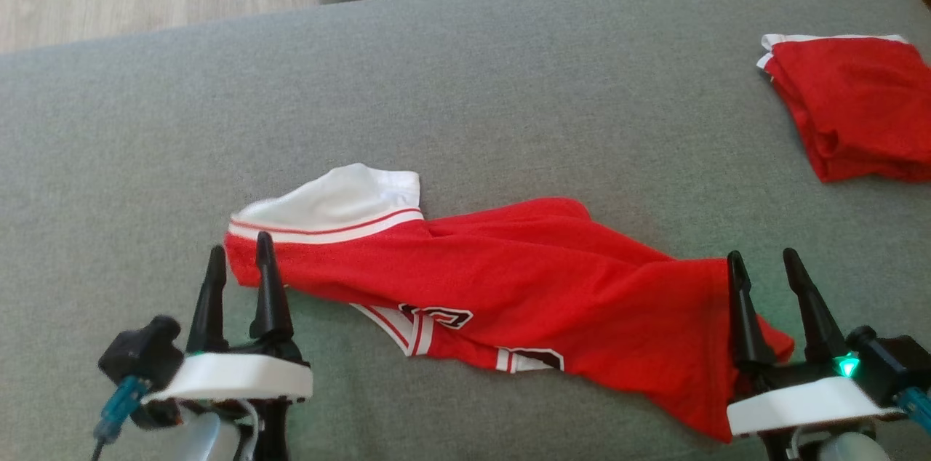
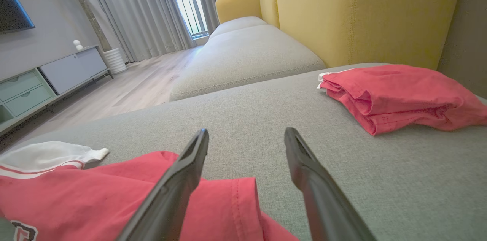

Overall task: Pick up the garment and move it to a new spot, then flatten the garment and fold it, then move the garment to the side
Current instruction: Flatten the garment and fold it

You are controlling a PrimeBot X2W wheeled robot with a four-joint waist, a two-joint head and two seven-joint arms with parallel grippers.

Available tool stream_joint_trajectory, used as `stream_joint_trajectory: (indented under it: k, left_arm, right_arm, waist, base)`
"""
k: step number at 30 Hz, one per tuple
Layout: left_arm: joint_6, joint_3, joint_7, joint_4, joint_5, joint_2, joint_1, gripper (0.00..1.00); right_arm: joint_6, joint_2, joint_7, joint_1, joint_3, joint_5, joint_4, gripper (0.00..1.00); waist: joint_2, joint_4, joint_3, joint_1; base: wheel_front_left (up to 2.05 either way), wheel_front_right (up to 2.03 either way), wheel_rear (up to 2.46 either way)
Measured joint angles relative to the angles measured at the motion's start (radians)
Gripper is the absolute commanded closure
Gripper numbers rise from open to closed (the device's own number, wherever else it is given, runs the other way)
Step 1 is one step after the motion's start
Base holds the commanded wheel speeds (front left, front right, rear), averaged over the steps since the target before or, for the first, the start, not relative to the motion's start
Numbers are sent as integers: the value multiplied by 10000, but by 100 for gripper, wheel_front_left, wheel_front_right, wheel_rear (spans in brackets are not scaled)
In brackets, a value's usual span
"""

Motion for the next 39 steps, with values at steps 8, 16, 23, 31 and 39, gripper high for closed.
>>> stream_joint_trajectory:
  k: [8, 16, 23, 31, 39]
  left_arm:
    - [180, -188, 8, -148, 2621, 449, -1333, 0]
    - [-426, -907, 1923, 2437, 3335, 959, -4505, 0]
    - [-1310, -1499, 3219, 4428, 3312, 1158, -4678, 0]
    - [-1778, -2071, 2959, 4190, 3241, 1024, -4365, 0]
    - [-1482, -2673, 3170, 3250, 3703, 1018, -3800, 0]
  right_arm:
    - [0, -59, 0, -168, 73, 0, -2, 0]
    - [0, -121, 0, -724, 412, 0, -2, 0]
    - [0, -128, 0, -814, 305, 0, -6, 0]
    - [0, -75, 0, -815, 253, 0, -15, 0]
    - [0, -67, 0, -907, 251, 0, -23, 0]
  waist:
    - [0, 119, 422, 0]
    - [0, -28, 971, 1]
    - [0, -323, 1305, 0]
    - [0, -242, 1506, 0]
    - [0, -50, 1540, -1]
  base:
    - [0, 0, 0]
    - [0, 0, 0]
    - [0, 0, 0]
    - [0, 0, 0]
    - [0, 0, 0]
